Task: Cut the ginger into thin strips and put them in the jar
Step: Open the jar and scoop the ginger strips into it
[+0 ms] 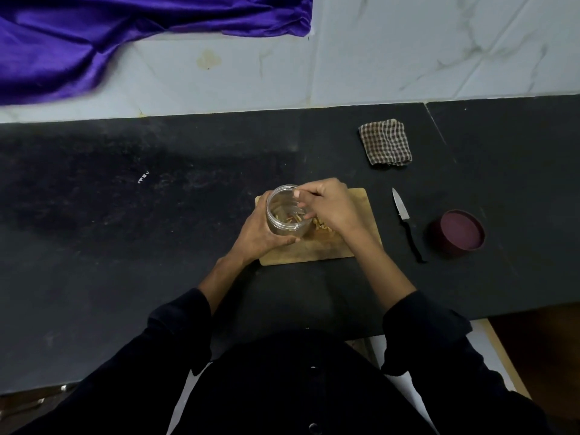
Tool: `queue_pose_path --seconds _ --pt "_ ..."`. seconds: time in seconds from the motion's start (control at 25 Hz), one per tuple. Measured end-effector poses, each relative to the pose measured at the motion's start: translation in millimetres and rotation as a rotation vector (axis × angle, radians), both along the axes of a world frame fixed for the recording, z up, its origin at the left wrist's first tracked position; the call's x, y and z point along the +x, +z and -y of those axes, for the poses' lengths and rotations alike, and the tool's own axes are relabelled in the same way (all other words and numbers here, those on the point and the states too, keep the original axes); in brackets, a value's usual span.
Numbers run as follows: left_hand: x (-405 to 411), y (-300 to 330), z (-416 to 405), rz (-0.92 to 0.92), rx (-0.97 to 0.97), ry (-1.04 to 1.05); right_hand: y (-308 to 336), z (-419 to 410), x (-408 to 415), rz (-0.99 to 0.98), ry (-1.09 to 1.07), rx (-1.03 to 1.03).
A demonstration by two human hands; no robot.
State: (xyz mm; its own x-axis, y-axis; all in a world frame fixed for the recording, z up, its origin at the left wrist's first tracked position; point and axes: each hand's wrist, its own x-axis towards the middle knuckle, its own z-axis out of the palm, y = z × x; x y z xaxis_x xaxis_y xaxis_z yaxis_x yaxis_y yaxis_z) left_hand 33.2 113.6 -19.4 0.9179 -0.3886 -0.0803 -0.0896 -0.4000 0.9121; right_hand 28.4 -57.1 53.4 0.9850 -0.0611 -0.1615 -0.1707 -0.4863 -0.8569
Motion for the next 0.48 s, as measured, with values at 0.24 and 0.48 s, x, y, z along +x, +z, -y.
queue_pose_path --seconds 0.24,0.48 --pt "1 0 -1 -0.001 0.007 0.001 2 13 1 0.064 -0.098 0.014" --pt "2 -1 -3 -0.009 0.012 0.008 -35 66 -7 -0.121 -0.053 -0.425"
